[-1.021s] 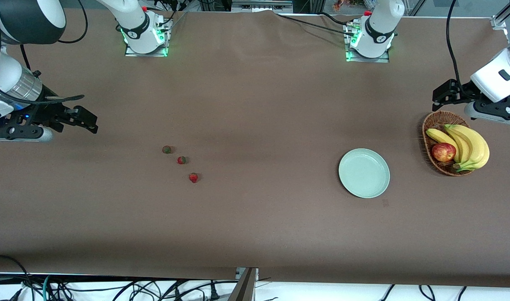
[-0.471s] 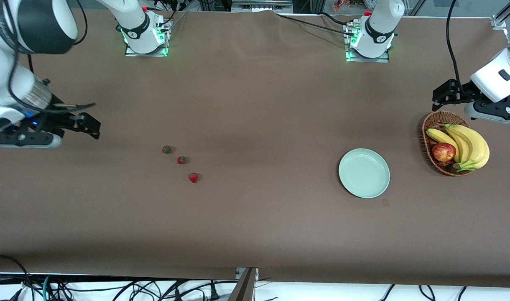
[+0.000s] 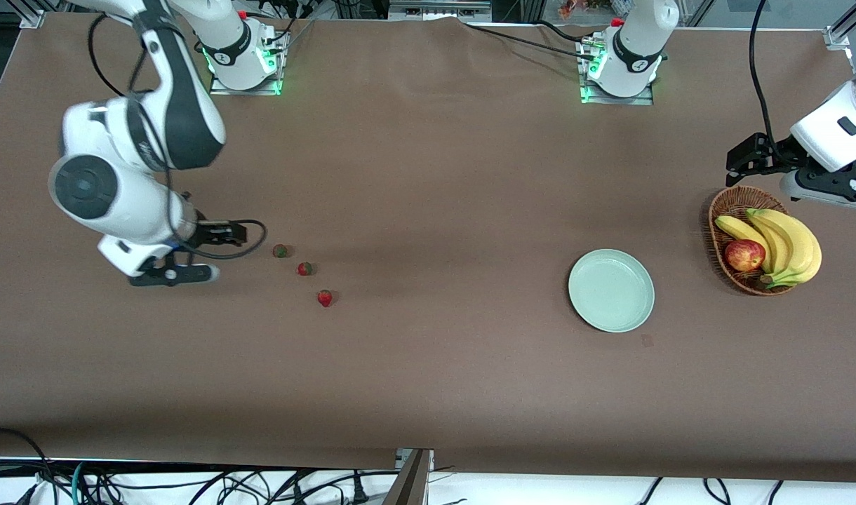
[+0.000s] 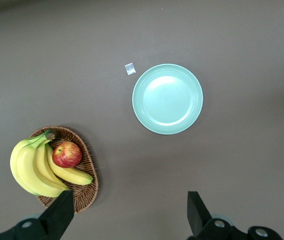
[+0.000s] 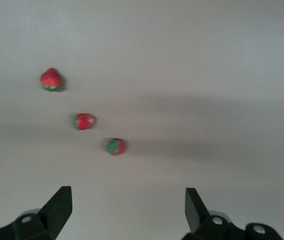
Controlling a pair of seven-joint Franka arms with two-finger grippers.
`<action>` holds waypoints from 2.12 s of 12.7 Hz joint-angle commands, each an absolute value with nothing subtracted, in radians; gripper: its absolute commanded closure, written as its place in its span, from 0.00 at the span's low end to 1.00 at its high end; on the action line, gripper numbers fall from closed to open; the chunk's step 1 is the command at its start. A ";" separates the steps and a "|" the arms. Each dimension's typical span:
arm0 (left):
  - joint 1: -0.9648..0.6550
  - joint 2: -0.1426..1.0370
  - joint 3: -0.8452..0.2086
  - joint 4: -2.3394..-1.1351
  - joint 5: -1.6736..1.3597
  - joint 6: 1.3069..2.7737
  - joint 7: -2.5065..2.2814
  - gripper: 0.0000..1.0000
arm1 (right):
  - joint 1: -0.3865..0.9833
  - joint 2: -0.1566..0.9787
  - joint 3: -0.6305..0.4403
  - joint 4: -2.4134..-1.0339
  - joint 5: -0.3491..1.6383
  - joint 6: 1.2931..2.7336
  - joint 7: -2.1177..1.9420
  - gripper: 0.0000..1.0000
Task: Collect all strawberries into plate
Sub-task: 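Reach the right gripper down and grasp the first red strawberry, then carry the strawberry with the right gripper toward the table's middle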
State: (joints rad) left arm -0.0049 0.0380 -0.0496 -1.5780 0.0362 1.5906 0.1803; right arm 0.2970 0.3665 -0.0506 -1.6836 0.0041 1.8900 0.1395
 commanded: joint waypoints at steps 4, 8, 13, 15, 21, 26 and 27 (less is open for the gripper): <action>-0.003 0.021 -0.051 -1.589 0.018 1.595 0.179 0.00 | 0.296 0.348 -0.012 -2.071 0.037 2.302 0.143 0.02; -0.003 0.021 -0.051 -1.589 0.018 1.595 0.179 0.00 | 0.301 0.402 -0.011 -2.074 0.037 2.354 0.149 0.11; -0.002 0.021 -0.049 -1.589 0.017 1.595 0.181 0.00 | 0.310 0.472 -0.009 -2.072 0.037 2.437 0.149 0.29; -0.002 0.021 -0.049 -1.589 0.017 1.595 0.184 0.00 | 0.310 0.476 -0.003 -2.071 0.037 2.437 0.149 0.48; 0.000 0.020 -0.049 -1.589 0.017 1.594 0.184 0.00 | 0.308 0.479 -0.002 -2.054 0.038 2.438 0.181 0.96; 0.000 0.021 -0.049 -1.589 0.017 1.589 0.184 0.00 | 0.316 0.527 0.144 -1.753 0.054 2.235 0.467 0.96; 0.000 0.021 -0.049 -1.589 0.017 1.589 0.184 0.00 | 0.330 0.576 0.185 -1.668 0.058 2.223 0.548 0.96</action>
State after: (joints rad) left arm -0.0046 0.0380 -0.0498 -1.5780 0.0362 1.5905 0.1804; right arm 0.3160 0.4889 0.1284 -1.8326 0.0372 2.2836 0.4319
